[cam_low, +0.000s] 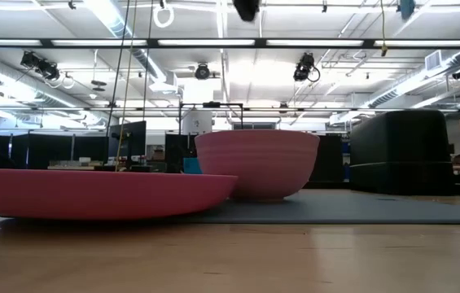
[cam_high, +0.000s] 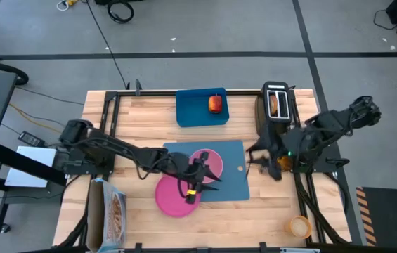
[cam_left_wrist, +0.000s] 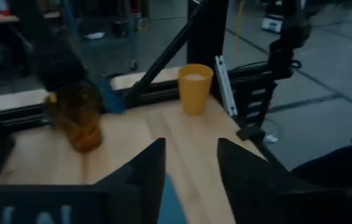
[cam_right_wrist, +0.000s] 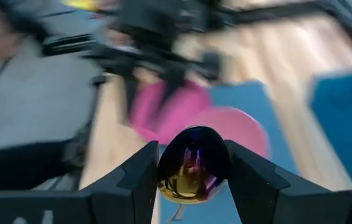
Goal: Arrange a breakfast setting
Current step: Put the spoon to the right of the pink bowl on the blue table mat
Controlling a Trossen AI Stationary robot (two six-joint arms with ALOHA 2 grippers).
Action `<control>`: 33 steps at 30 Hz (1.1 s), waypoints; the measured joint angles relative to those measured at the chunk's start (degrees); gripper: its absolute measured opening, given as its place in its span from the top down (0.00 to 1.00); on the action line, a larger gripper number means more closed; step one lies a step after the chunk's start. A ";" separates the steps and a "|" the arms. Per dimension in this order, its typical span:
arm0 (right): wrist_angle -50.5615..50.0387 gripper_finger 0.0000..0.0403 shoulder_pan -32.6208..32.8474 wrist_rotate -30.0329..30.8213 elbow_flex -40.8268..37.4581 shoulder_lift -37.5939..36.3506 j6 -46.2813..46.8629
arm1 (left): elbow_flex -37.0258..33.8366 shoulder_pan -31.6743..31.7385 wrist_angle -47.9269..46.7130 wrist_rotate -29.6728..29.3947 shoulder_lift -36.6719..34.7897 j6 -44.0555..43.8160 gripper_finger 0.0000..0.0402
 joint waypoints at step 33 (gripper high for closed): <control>22.95 0.56 -2.93 -19.77 -0.07 14.52 -24.01 | 0.18 5.33 31.94 29.79 12.73 -11.42 0.95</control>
